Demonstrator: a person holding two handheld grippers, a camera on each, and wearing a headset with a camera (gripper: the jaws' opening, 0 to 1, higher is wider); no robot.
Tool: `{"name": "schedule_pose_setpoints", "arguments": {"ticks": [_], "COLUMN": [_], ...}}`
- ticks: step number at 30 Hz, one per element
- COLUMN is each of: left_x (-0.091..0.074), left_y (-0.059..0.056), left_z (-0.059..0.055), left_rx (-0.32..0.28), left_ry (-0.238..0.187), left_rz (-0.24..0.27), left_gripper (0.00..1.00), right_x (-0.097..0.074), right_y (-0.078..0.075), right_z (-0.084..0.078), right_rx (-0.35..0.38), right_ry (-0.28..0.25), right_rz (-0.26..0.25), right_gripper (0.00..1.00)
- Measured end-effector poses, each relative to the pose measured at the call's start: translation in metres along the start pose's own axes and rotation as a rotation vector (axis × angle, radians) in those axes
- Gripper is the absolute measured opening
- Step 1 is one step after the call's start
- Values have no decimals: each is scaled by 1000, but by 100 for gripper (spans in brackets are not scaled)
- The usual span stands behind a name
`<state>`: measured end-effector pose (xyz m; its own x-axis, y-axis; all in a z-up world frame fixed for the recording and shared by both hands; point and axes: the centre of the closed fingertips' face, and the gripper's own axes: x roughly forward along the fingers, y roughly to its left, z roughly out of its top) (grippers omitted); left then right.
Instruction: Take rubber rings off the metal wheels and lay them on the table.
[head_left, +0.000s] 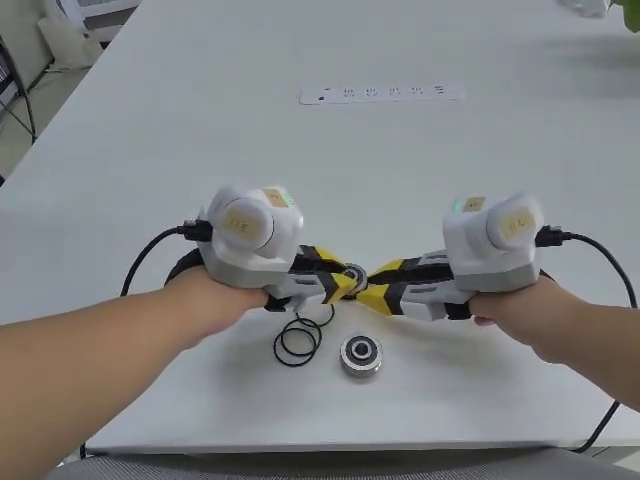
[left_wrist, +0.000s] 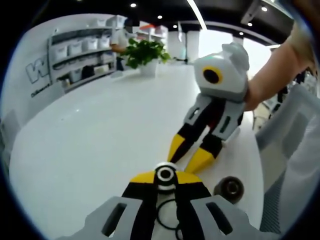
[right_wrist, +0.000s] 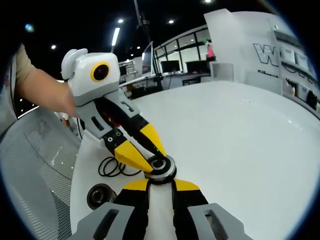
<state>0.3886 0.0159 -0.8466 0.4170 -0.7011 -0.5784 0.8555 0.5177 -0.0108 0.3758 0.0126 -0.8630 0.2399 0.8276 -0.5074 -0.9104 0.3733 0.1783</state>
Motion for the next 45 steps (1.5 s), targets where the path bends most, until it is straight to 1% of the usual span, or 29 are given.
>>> {"name": "schedule_pose_setpoints", "arguments": {"ticks": [3,11,12,13,14,17,19,20,26,36,45], "left_x": [0,0,0,0,0,1,1,1,1,2,1], "left_y": [0,2,2,2,2,2,2,2,1,-5,-6], "left_z": [-1,-1,-1,-2,-2,-2,-2,-2,-2,-2,-2], "left_rx": [-6,-18,-17,-16,-16,-15,-14,-13,-7,6,30], "left_ry": [-2,-2,-3,-4,-4,-2,-1,-1,-1,8,16], "left_rz": [9,15,14,15,13,14,16,17,33,33,32], "left_gripper": [13,13,13,13,13,13,13,13,13,12,12], "right_x": [0,-2,-2,-3,-4,-4,-5,-5,-5,-11,-15], "right_y": [0,0,-1,0,-1,-1,-1,-2,-3,-8,-10], "right_z": [0,-2,-2,-4,-4,-4,-3,-3,-1,-4,-3], "right_rx": [4,12,15,12,20,21,48,77,125,149,168], "right_ry": [1,5,9,12,10,9,6,4,-2,-12,-32], "right_rz": [-1,-1,-11,-4,-5,-7,-10,-17,-26,-33,-32], "right_gripper": [13,10,7,3,1,1,1,0,0,0,0]}}
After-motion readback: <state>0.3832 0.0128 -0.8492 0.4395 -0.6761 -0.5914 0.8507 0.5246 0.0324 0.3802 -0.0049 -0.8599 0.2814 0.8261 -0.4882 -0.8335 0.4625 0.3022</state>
